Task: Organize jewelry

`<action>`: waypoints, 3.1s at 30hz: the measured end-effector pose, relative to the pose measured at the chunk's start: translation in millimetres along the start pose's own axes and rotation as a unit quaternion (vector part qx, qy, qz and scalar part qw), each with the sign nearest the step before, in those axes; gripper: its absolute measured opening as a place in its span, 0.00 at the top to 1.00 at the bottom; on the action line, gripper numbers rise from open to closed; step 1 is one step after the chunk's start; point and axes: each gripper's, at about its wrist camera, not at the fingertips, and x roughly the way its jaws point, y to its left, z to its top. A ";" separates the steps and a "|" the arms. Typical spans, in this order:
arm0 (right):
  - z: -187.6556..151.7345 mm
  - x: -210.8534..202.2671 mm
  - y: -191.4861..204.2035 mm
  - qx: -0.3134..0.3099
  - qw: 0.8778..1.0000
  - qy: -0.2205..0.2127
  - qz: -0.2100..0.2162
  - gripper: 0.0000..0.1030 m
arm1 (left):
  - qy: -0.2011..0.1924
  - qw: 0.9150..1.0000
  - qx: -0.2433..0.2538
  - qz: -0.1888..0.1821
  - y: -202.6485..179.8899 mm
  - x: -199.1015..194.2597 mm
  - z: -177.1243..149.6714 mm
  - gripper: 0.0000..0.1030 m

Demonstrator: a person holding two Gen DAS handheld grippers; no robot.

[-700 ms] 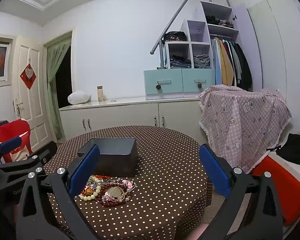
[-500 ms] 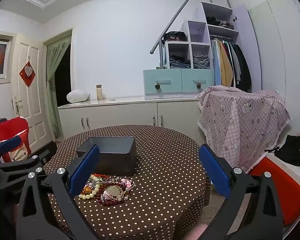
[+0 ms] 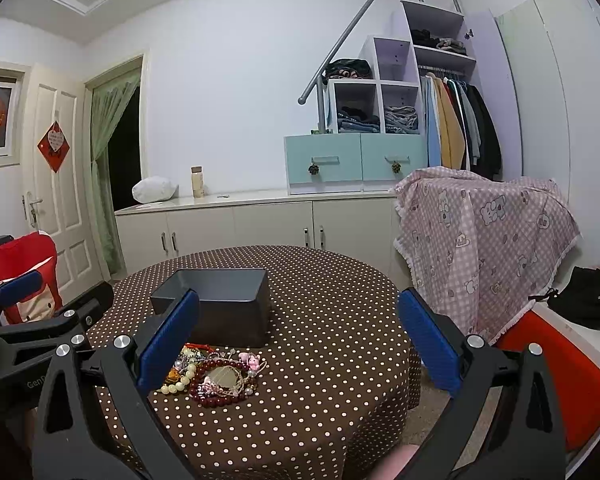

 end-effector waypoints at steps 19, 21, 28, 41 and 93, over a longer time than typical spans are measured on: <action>0.9 -2.3 -0.1 -0.010 1.000 -0.002 0.001 0.08 | -0.009 1.000 -0.005 -0.002 -2.9 -3.1 -2.5 0.06; 2.0 -3.5 0.0 -0.011 1.000 -0.003 0.001 0.08 | -0.012 1.000 -0.008 -0.002 -2.5 -3.3 -3.5 0.06; 2.7 -4.1 2.0 -0.011 1.000 -0.003 0.002 0.08 | -0.009 1.000 -0.008 -0.002 -0.7 -4.5 -4.0 0.06; 1.5 0.0 1.7 -0.009 1.000 0.004 0.001 0.08 | -0.004 1.000 -0.003 -0.003 -0.9 -3.1 -5.2 0.06; -73.2 89.6 12.0 -0.018 0.985 0.172 -0.008 0.08 | 0.177 0.984 -0.016 -0.011 34.1 101.3 -63.8 0.06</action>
